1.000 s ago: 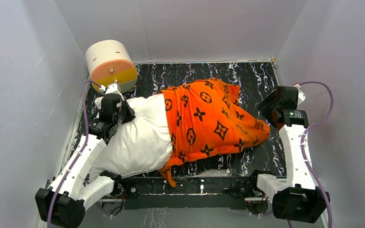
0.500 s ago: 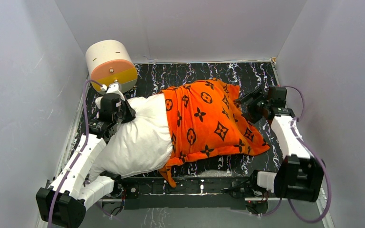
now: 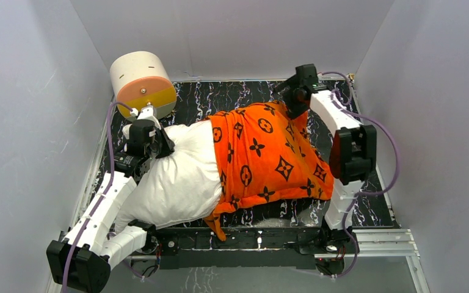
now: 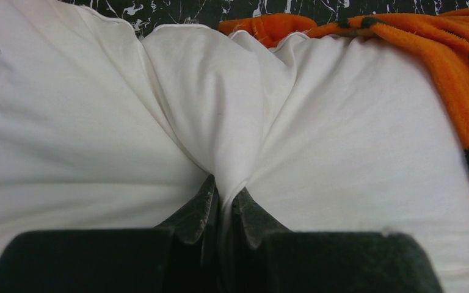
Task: Remove the pillowcase from the pillow
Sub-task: Remove the pillow from the pillowcase.
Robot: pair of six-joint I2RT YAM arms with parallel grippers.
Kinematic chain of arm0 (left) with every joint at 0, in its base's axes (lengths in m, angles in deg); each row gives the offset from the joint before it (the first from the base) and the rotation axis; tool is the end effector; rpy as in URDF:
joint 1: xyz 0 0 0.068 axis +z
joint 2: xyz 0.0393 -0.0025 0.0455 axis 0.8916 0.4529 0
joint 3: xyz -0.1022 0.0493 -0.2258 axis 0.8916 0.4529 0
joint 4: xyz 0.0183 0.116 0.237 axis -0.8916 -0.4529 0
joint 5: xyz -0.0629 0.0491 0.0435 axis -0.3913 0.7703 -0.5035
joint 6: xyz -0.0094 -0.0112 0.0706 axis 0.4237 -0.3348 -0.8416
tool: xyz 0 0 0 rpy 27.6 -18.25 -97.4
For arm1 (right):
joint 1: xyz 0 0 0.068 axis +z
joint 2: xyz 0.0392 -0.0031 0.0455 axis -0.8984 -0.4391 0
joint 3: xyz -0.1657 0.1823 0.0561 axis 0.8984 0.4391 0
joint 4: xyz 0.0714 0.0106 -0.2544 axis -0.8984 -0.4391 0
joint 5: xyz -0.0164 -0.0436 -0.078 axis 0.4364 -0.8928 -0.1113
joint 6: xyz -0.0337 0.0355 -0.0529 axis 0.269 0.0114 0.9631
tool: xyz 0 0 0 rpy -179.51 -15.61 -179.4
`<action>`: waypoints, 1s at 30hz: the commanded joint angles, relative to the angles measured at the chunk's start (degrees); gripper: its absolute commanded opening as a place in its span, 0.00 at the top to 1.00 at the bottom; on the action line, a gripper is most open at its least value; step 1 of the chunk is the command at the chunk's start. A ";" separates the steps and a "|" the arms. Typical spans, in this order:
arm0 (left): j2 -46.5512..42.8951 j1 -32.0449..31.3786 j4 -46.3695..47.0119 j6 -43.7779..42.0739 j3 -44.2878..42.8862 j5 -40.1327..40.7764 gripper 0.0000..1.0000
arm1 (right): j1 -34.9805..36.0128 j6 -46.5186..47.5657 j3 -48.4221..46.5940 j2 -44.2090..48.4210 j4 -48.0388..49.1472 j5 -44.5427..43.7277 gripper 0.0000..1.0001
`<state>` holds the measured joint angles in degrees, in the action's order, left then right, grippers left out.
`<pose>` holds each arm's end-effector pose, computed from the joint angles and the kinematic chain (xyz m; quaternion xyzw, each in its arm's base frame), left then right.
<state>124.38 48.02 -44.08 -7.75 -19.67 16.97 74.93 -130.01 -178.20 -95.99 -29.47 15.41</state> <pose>0.2476 -0.0622 0.2835 -0.0963 0.8539 -0.1499 0.4889 0.4436 0.0872 0.2378 0.4226 0.8164 0.2525 0.3020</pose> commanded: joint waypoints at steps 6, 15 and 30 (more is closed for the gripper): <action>1.43 0.37 -6.27 -1.90 -0.33 0.75 1.00 | 4.89 2.44 -0.78 -6.72 -18.17 -9.47 0.13; 1.92 0.38 -7.04 -1.48 -1.20 2.77 1.00 | 2.35 11.71 0.63 0.64 -14.03 -24.05 1.00; 1.17 2.27 -11.31 0.79 1.36 11.59 1.00 | -10.49 24.22 -6.27 12.47 -15.02 -44.47 1.00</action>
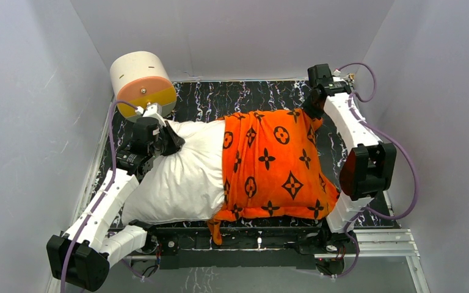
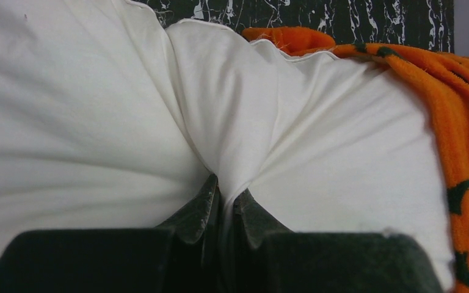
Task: Remove the pillowcase from the pillow
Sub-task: Remove the pillow from the pillowcase.
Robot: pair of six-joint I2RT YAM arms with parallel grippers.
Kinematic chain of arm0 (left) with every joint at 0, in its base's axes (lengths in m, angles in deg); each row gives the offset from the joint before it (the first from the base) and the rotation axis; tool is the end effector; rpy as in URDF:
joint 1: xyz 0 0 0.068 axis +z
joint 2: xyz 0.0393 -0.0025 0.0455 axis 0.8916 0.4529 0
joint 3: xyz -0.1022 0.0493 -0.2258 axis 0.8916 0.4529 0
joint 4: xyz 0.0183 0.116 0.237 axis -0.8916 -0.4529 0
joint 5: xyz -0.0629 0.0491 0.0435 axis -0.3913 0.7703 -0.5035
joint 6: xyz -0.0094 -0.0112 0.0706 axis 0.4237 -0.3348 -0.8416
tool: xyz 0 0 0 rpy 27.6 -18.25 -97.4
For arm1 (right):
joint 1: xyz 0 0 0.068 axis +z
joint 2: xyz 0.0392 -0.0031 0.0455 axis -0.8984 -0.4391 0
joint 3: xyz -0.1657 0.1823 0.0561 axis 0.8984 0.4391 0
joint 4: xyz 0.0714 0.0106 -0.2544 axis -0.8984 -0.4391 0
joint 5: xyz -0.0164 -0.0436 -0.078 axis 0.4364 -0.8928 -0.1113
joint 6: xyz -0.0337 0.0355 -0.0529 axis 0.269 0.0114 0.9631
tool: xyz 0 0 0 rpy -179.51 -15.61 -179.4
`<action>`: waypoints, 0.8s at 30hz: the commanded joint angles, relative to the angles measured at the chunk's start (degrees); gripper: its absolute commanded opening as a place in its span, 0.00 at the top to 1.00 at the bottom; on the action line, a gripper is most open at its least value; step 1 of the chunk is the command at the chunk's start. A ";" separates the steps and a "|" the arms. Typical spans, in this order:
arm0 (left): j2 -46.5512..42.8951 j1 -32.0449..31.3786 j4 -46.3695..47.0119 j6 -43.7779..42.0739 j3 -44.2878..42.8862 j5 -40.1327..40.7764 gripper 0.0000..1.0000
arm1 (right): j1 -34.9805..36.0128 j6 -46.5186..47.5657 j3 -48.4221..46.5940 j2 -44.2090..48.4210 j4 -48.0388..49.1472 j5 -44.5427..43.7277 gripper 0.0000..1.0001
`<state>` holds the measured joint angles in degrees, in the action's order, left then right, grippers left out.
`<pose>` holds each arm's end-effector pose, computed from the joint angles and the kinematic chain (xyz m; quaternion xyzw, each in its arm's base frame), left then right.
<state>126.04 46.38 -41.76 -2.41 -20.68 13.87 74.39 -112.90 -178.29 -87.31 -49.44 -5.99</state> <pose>0.2526 -0.0747 0.2879 -0.1094 0.8451 -0.2059 0.4812 0.3909 0.0510 0.2724 0.3606 0.8680 0.0019 0.3413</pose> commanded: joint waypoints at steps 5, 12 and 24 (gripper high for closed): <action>-0.35 4.29 -12.65 -4.85 2.75 13.02 1.00 | -9.95 10.83 -5.75 2.73 5.22 -12.25 0.95; -0.82 4.39 -12.48 -5.16 3.04 12.18 1.00 | -9.91 10.28 0.44 1.87 5.66 -7.43 0.89; -0.57 4.44 -9.13 -6.41 3.55 3.12 1.00 | -11.67 5.60 14.59 0.47 16.66 9.05 0.67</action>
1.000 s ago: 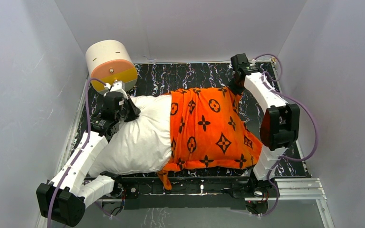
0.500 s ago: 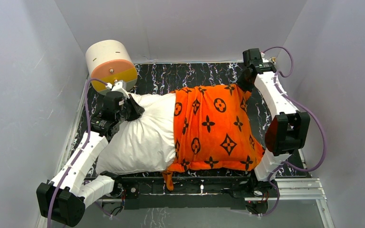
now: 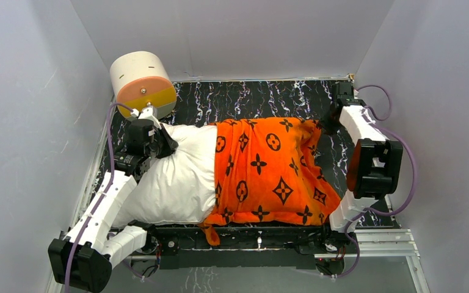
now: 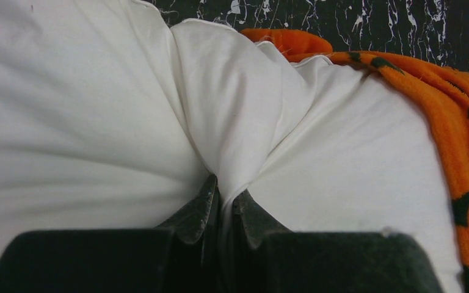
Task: Remove the pillowcase from the pillow
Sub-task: Remove the pillow from the pillowcase.
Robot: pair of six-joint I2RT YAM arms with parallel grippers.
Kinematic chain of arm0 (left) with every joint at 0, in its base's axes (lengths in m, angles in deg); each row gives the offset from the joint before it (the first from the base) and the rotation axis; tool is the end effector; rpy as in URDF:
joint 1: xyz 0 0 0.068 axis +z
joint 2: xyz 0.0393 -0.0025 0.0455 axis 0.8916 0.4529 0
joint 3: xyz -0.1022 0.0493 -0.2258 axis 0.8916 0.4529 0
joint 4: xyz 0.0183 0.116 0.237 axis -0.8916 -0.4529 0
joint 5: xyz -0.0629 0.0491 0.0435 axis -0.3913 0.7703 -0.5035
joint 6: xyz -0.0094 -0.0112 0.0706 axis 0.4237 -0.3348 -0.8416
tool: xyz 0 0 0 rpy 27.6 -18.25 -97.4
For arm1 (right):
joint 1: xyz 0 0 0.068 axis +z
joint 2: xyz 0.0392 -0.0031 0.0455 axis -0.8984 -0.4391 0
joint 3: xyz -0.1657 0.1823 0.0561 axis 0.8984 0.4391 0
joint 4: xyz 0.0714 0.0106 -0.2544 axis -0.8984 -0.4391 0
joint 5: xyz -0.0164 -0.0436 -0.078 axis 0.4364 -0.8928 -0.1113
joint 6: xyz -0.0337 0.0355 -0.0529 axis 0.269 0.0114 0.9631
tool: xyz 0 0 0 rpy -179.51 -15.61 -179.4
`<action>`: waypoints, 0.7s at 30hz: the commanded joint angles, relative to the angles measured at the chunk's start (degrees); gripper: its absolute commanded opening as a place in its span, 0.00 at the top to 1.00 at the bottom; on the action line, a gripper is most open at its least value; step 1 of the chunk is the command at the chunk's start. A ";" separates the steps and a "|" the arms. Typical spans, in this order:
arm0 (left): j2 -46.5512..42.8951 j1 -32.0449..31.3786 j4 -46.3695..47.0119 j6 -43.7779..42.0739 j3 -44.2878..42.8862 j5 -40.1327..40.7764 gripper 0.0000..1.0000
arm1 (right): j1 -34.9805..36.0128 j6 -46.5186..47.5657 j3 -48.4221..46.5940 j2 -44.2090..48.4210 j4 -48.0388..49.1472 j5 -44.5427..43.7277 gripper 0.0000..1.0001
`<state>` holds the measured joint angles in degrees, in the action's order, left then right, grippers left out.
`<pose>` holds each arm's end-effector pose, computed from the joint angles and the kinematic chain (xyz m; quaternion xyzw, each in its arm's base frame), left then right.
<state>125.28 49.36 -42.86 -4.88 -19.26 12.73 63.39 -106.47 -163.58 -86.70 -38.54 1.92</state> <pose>0.2517 -0.0616 0.2796 -0.1090 0.8531 -0.1860 0.4751 0.3849 -0.0166 0.2042 0.3795 0.8777 0.0017 0.2925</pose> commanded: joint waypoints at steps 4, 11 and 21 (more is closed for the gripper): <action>0.42 1.49 -7.63 -4.33 1.99 3.16 1.00 | -0.67 -2.01 1.73 -0.62 8.62 5.59 0.81; 1.03 1.43 -7.57 -4.45 2.06 2.54 1.00 | -0.67 -3.50 3.07 1.70 12.57 11.91 0.22; 1.13 1.49 -7.33 -4.34 2.04 2.24 1.00 | -0.31 -14.44 3.77 0.26 8.49 22.24 0.07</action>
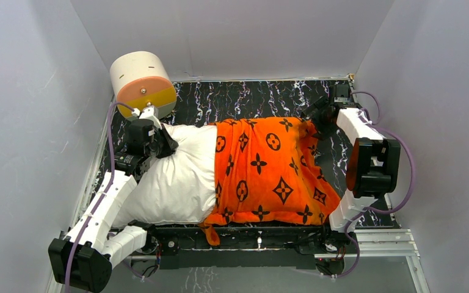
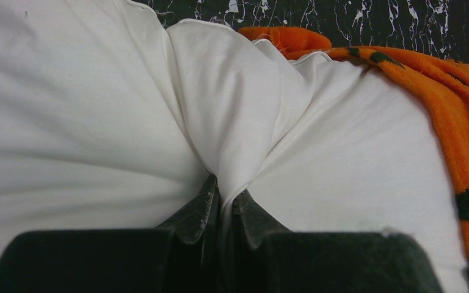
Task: Remove the pillowcase from the pillow
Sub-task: Remove the pillow from the pillowcase.
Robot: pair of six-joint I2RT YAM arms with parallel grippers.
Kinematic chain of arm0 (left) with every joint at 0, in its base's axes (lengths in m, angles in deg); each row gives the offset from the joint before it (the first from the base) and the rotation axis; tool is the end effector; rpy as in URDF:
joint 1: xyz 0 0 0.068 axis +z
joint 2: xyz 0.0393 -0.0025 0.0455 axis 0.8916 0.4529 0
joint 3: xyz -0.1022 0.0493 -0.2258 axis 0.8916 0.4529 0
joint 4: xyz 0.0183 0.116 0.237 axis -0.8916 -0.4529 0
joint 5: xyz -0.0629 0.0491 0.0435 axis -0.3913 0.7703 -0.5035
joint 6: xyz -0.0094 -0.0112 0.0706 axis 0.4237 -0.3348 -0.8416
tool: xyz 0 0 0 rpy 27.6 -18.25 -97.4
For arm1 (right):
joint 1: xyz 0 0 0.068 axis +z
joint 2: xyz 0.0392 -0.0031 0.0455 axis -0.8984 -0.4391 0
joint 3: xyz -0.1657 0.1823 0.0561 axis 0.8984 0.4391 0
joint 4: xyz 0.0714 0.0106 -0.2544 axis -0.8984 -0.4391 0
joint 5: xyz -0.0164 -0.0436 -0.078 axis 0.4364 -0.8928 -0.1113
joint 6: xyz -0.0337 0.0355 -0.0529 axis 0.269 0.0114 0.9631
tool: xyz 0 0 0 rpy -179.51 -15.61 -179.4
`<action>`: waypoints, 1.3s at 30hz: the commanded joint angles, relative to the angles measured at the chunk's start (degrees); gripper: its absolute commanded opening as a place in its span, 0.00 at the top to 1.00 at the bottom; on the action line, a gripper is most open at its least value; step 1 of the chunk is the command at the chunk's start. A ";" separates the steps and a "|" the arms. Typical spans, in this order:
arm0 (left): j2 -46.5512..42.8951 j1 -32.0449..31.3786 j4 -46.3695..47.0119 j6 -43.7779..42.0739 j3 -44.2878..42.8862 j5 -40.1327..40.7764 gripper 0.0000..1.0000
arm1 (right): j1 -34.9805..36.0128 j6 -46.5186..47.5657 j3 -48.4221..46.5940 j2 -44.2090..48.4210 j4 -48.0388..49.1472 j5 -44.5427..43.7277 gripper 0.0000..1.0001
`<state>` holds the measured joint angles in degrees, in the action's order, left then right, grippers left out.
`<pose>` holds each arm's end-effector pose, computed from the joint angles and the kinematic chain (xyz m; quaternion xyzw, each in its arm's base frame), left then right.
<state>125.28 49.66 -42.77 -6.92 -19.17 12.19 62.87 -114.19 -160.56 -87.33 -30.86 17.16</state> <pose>0.2519 -0.0608 0.2792 -0.0937 0.8549 -0.1800 0.4774 0.3933 -0.0045 0.1918 0.4057 0.8599 0.1505 0.2707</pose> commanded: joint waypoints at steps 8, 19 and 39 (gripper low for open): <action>2.27 1.19 -11.79 -0.02 1.47 11.83 1.00 | 0.30 -8.09 0.86 1.00 2.23 1.06 0.79; 3.82 12.91 -9.90 0.86 6.48 11.40 1.00 | -9.15 5.13 -15.23 9.00 -4.20 -24.13 1.00; 2.72 18.43 -8.62 2.13 1.31 -6.43 1.00 | 3.80 23.62 -12.41 12.14 -9.09 4.58 0.23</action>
<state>127.11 66.38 -42.11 -1.32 -17.34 2.66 63.20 -96.46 -179.17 -84.77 -42.19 17.99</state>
